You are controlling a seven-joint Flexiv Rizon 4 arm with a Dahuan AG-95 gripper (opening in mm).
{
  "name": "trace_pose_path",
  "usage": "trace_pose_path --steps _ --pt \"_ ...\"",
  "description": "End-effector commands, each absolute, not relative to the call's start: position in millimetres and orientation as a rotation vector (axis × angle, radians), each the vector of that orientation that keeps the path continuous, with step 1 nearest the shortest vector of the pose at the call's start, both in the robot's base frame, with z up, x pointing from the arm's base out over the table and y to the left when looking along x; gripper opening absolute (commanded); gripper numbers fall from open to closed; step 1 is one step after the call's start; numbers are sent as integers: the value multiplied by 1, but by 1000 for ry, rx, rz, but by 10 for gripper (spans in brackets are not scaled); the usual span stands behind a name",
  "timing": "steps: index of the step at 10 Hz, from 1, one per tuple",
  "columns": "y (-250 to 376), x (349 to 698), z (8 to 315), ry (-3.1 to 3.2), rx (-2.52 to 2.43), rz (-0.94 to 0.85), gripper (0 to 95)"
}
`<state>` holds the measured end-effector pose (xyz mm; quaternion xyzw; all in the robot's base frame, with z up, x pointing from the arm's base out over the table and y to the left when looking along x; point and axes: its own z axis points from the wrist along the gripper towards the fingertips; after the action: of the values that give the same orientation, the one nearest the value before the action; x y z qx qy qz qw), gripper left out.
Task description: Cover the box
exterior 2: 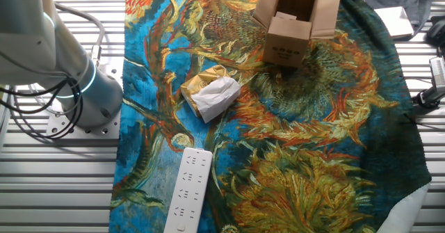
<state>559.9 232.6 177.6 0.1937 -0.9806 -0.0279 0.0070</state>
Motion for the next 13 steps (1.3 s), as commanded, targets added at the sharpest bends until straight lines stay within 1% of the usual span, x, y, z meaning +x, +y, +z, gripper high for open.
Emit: trace_pose_path --steps 1,6,9,13 --pt "245 558 177 -3064 584 -78 0" --pt "249 555 176 -3061 542 -100 0" --pt "249 555 176 -3059 607 -198 0" --pt "249 555 176 -3046 655 -237 0"
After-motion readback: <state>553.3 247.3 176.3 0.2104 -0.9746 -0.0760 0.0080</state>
